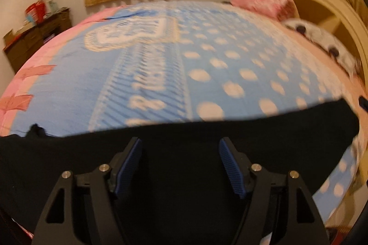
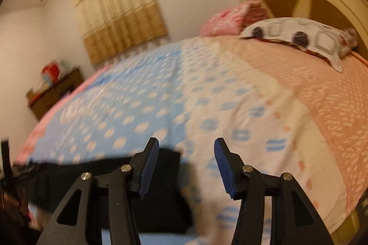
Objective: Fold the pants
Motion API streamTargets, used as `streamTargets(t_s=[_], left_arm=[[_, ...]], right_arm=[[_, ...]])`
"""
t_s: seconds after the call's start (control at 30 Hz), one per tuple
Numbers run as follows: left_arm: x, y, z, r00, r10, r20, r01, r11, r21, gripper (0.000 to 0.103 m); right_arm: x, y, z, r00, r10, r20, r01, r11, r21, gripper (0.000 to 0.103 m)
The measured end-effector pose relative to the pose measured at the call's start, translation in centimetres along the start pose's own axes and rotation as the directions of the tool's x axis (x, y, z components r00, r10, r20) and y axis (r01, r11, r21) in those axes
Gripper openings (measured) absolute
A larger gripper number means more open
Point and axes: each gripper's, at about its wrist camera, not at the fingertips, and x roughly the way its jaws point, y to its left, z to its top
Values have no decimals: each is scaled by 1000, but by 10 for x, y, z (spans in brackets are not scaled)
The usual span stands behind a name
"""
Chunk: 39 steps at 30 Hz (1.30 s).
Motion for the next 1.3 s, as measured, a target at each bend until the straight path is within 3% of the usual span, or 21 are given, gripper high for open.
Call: streamTargets(t_s=[0.1,0.2,0.23,0.37,0.43,0.53,0.6,0.73,0.87,0.93,1.07,1.13,1.2,1.3], left_arm=[[5,-16,-7,999,45,-6,-45,998,54,73],[2,-10,-7,999,36,-25,-36,999,36,75],[0,-6,-7,999,39,-29,-38,999,24,75],[-19,31,-15,990,143,-12,-143,990,-16,75],[-29,65,-22,982,186,-16,-187,979,-82,75],[-46,128,-41,966,255,-48,-260,936,-236,76],[-57,173,-54,944,320,-78,-328,886,-327,76],[-85,245,-64,885,456,-91,-452,795,-405,76],[-96,316,-58,864,495,-93,-483,764,-428,78],[-91,346,-58,867,488,-99,-482,772,-413,78],[-54,392,-56,901,392,-187,-434,809,-395,78],[-40,408,-56,906,372,-201,-422,808,-410,78],[-32,416,-57,925,319,-207,-379,812,-443,79],[-22,433,-55,950,241,-200,-311,807,-502,90]], right_arm=[[9,15,-22,998,20,-54,-23,999,-48,52],[30,19,-43,986,60,-154,-63,998,-18,52],[38,19,-50,980,37,-194,-41,999,-18,52],[33,18,-45,982,0,-191,-7,999,-37,52],[20,16,-36,989,-65,-131,61,997,-37,52],[-4,13,-20,995,-95,-24,95,995,14,52],[-10,22,-13,998,-65,3,65,998,27,52],[3,59,-10,999,0,-33,-2,998,-57,52],[14,95,-16,997,48,-65,-56,991,-119,52],[18,106,-16,995,64,-72,-72,991,-116,52],[17,114,-18,995,56,-77,-64,992,-105,52],[15,114,-18,996,39,-81,-47,994,-98,52],[13,112,-19,996,17,-89,-25,996,-86,52],[10,107,-19,995,-1,-98,-5,998,-60,52]])
